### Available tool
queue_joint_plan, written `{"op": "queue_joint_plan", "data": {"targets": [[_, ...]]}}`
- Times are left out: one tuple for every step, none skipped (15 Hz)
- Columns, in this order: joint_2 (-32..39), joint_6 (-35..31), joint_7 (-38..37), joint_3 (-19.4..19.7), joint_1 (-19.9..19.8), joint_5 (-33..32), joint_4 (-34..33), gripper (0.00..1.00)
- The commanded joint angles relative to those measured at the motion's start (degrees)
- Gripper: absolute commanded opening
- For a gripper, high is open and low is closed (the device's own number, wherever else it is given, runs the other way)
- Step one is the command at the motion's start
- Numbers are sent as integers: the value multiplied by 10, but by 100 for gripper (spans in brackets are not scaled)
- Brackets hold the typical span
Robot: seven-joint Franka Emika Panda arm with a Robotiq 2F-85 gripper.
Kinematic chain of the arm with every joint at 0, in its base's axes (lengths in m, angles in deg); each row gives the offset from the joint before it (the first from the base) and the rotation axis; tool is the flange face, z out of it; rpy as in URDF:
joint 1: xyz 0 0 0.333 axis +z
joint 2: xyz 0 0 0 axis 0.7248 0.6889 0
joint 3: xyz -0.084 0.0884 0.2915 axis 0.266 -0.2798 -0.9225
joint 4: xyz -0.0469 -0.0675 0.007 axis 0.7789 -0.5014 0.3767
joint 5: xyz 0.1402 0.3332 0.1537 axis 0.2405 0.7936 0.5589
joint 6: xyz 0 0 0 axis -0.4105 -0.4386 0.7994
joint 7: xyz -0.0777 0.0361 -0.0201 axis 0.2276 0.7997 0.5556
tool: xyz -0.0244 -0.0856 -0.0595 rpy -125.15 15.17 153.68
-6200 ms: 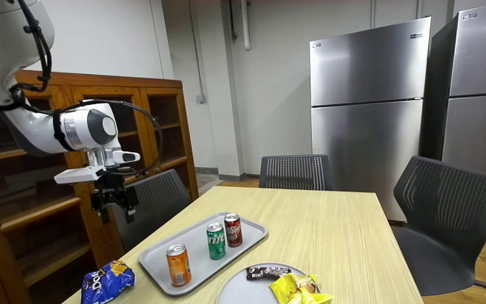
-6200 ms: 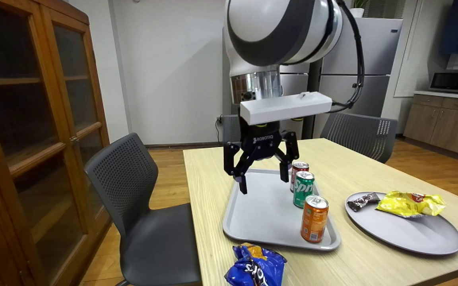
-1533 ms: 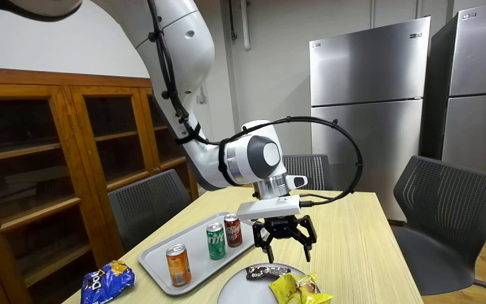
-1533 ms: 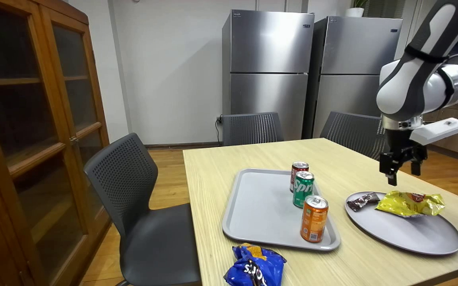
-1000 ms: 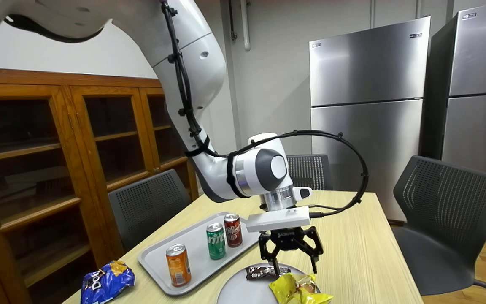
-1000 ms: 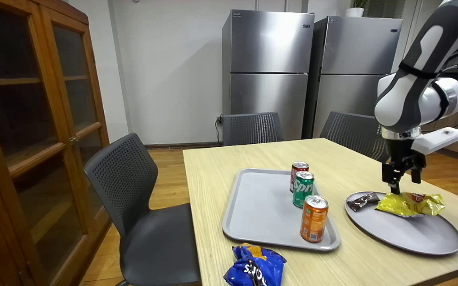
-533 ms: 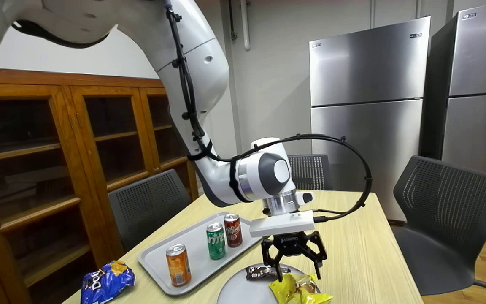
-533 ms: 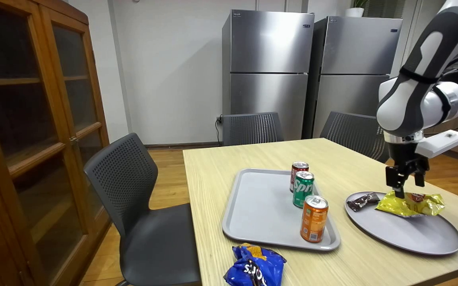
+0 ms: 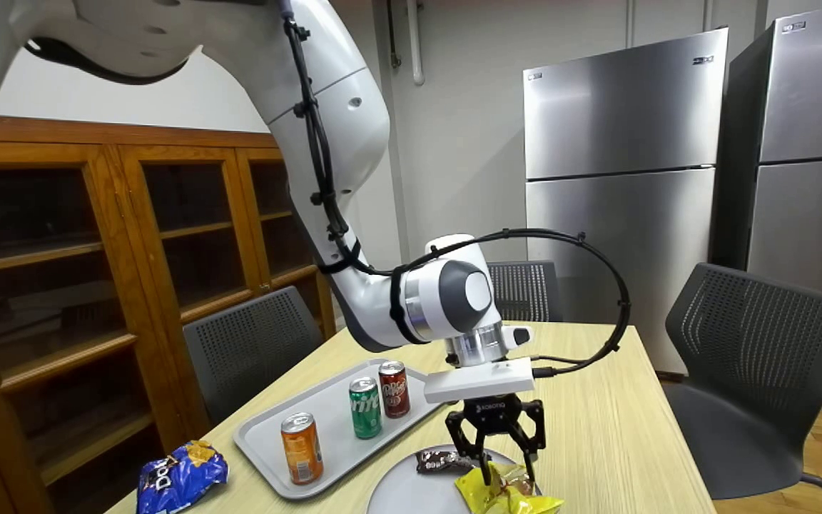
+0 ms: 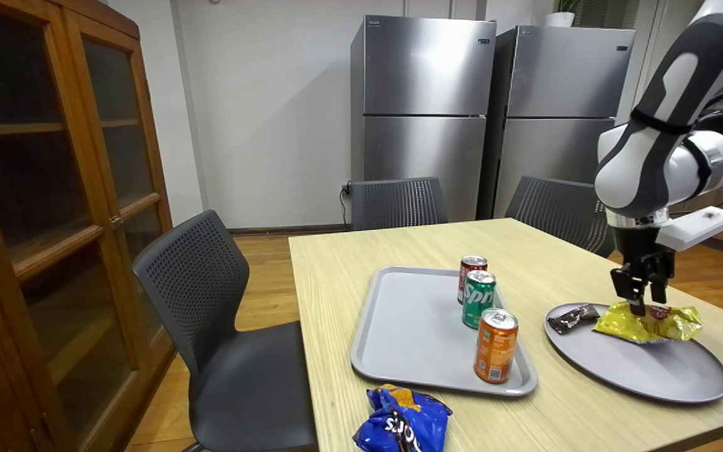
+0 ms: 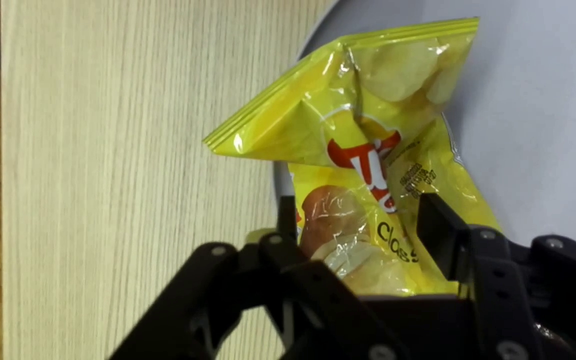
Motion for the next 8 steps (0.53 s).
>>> {"op": "queue_joint_plan", "data": {"targets": [[5, -3, 10, -2, -7, -12, -10, 34], [5, -3, 10, -2, -7, -11, -10, 27], [5, -3, 10, -2, -7, -11, -9, 18], [4, -3, 10, -2, -7, -11, -9, 12], [4, -3, 10, -2, -7, -11, -9, 3], [5, -2, 8, -2, -6, -11, -9, 0], [5, -1, 8, -2, -6, -10, -9, 0], [4, -1, 8, -3, -7, -9, -8, 0]]}}
